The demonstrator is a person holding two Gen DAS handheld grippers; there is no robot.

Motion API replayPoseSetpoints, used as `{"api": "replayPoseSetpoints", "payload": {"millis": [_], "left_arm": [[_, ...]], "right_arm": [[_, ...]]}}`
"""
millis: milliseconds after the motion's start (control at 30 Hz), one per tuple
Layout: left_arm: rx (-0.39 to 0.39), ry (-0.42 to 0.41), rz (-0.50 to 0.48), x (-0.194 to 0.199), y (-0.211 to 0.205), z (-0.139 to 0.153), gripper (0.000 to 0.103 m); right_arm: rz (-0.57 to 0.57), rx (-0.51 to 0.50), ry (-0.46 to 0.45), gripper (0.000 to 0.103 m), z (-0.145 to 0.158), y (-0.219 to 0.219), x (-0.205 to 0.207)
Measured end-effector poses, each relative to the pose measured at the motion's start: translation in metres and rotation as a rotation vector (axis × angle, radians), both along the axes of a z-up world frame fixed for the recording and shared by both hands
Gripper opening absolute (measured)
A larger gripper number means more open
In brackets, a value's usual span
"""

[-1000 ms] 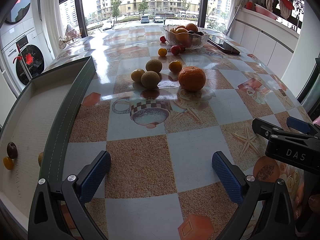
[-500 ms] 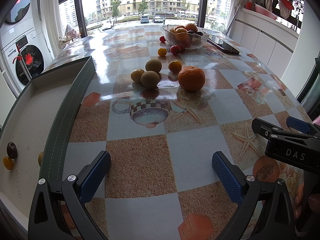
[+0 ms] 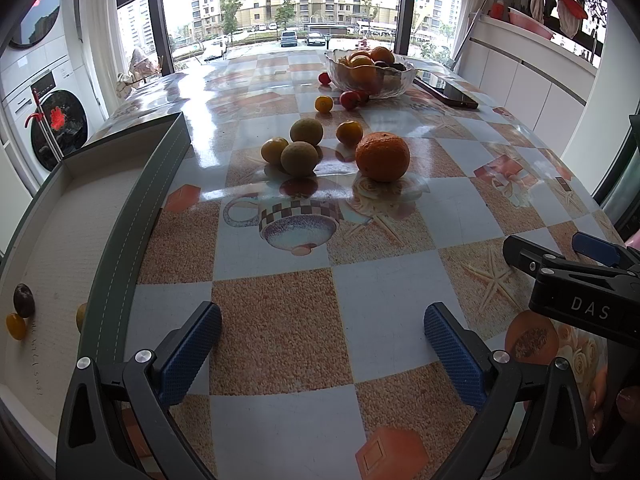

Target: Organize fruits

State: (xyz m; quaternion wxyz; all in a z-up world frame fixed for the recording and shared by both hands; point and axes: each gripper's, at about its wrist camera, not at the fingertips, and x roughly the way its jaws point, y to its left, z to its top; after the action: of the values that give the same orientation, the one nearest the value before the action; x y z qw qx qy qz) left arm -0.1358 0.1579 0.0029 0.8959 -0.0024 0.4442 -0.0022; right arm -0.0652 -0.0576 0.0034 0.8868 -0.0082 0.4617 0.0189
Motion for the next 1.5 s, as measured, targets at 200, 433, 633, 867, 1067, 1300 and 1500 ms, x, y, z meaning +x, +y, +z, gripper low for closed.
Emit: {"api": "replayPoseSetpoints", "payload": {"millis": [200, 433, 633, 867, 1067, 1300, 1500], "left_arm": [[0.001, 0.000, 0.000, 0.000, 0.000, 0.000, 0.102], [0.000, 0.000, 0.000, 0.000, 0.000, 0.000, 0.102], [0.000, 0.000, 0.000, 0.000, 0.000, 0.000, 0.102], [-0.007, -0.001, -0.003, -0.001, 0.001, 0.000, 0.102], [-0.033, -0.006, -0.009, -0.002, 0.004, 0.001, 0.102], [-0.045, -0.010, -0.006, -0.002, 0.005, 0.001, 0.102], [-0.049, -0.011, -0.006, -0.002, 0.005, 0.001, 0.102]], "right_arm": [[0.000, 0.000, 0.000, 0.103, 0.000, 0.000, 0.000], [0.000, 0.000, 0.000, 0.103, 0.000, 0.000, 0.000], [-0.001, 0.000, 0.000, 0.103, 0.000, 0.000, 0.000], [0.006, -0.001, 0.012, 0.103, -0.001, 0.000, 0.002], [0.023, -0.009, 0.115, 0.103, 0.002, 0.002, 0.015], [0.076, 0.086, 0.218, 0.103, 0.011, 0.021, 0.036], [0.218, 0.092, 0.185, 0.102, 0.020, 0.073, 0.054]]}}
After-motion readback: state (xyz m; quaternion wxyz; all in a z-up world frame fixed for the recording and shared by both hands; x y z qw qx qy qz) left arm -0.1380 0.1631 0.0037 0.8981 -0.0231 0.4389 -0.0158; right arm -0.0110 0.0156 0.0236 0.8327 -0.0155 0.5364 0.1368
